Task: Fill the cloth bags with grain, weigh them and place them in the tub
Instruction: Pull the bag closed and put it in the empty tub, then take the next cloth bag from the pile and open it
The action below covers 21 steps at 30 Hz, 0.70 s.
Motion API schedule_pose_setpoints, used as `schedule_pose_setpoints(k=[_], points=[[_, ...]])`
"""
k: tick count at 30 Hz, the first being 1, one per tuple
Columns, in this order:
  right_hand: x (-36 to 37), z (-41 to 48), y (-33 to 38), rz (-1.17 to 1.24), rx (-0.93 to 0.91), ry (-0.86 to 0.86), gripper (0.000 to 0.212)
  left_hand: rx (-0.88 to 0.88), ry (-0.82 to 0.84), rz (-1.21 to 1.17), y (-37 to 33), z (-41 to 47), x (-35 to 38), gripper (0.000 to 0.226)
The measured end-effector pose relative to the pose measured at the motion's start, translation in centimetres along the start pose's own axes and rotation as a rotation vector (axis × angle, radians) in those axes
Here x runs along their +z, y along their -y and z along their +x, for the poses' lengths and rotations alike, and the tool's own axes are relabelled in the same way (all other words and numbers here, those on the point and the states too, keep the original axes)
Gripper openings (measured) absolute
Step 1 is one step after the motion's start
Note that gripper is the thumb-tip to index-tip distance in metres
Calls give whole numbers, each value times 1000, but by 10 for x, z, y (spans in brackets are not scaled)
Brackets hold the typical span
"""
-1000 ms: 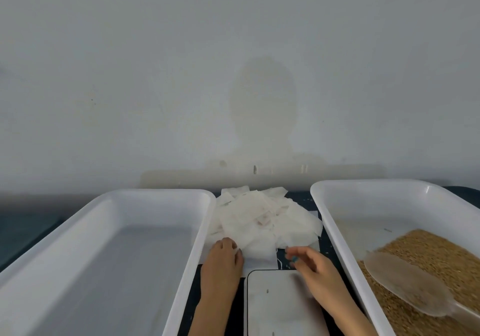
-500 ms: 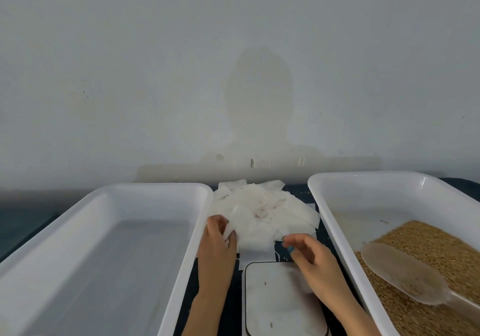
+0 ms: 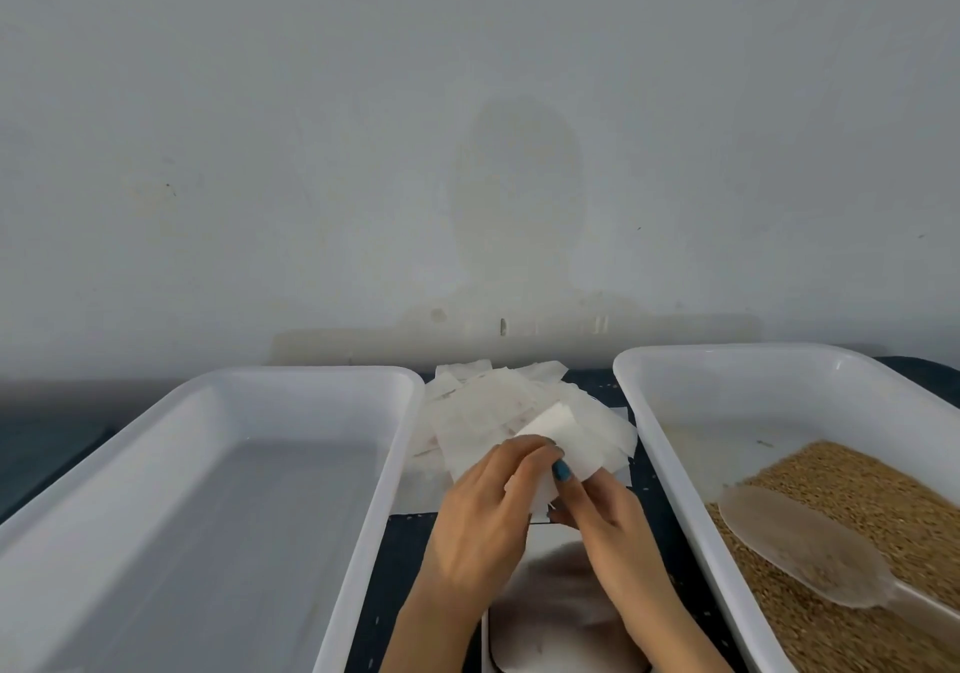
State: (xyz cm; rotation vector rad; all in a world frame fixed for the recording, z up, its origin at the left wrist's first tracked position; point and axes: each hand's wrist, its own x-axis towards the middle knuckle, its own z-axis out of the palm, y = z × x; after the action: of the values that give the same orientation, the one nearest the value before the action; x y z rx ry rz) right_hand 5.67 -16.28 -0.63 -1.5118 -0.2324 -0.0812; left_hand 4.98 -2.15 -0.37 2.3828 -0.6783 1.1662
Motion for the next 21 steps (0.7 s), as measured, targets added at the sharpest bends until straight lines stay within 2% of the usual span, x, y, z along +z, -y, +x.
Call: schedule_pose_setpoints(k=[2,4,5,8,11,14,21], points=[[-3,2,-2,46,18,-40,18,-34,58,-41,-2,-4,-1,49],[-9,4,-4,48,31,-74,23,-73,104,-85,-6,-6,-2,50],[-12,5,-5,27,28,-85,25,-106,113,-121,-9,-5,-3,48],[-18,6,-9,18,27,-126,15,-198,98,-195,-14,-2,-4,37],[-19,5,-11,3,-4,-132,23,-280,92,-273,-14,-2,-3,28],[-21,5,-11,-52,-29,-136,19,-353,62,-367,-14,-4,-3,21],[-20,2,-10,-96,-59,-111,17,-308,34,-291,-15,-3,-5,13]])
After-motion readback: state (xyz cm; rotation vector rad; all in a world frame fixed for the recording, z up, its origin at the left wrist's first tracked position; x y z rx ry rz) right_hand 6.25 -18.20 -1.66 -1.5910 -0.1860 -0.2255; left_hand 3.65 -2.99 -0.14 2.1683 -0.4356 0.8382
